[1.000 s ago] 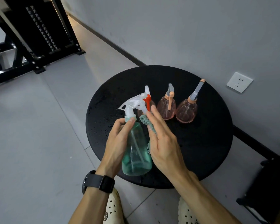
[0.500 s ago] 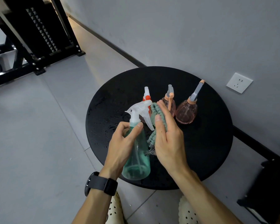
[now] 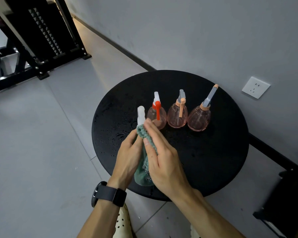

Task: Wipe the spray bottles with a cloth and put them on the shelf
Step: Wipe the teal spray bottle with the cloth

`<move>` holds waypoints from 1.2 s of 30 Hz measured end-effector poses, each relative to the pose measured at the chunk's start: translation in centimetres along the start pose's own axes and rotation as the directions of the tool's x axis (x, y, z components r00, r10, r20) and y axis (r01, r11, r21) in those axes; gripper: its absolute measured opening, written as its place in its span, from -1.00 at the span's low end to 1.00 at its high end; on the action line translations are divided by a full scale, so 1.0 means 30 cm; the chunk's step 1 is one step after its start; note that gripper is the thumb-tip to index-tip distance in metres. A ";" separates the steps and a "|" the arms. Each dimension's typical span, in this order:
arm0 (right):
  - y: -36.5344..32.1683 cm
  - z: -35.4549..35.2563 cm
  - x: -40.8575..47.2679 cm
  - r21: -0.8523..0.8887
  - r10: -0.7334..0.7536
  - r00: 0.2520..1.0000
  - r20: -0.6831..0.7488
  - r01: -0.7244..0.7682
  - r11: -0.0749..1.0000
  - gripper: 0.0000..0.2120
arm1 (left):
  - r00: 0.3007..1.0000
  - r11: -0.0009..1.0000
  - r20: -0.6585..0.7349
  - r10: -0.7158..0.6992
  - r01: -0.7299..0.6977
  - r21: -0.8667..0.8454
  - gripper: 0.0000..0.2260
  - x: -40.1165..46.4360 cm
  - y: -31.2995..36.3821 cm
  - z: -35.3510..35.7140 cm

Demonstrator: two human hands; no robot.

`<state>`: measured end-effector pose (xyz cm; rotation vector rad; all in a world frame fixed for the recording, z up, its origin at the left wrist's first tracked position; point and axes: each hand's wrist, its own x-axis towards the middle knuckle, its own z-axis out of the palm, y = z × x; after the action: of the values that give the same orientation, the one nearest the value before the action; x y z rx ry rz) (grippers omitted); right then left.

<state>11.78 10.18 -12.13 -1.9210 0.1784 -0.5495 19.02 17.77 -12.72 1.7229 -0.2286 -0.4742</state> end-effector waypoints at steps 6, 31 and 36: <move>0.005 -0.021 0.015 -0.036 -0.105 0.989 -0.106 0.101 0.994 -0.59 | 0.996 0.963 -0.016 -0.084 0.076 -0.260 -0.73 0.004 0.017 -0.029; 0.077 -0.086 0.050 -0.337 -0.176 0.980 0.090 0.197 0.921 -0.54 | 0.931 0.827 0.364 -0.018 0.219 -0.518 -0.58 -0.029 0.013 -0.043; 0.081 -0.110 0.054 -0.315 -0.117 0.993 0.010 0.114 0.942 -0.56 | 0.959 0.908 0.283 0.023 0.099 -0.407 -0.71 -0.007 0.003 -0.044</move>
<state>12.02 5.84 -12.81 -2.2519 0.1673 -0.6375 19.42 19.02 -12.40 1.2372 -0.2756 -0.7438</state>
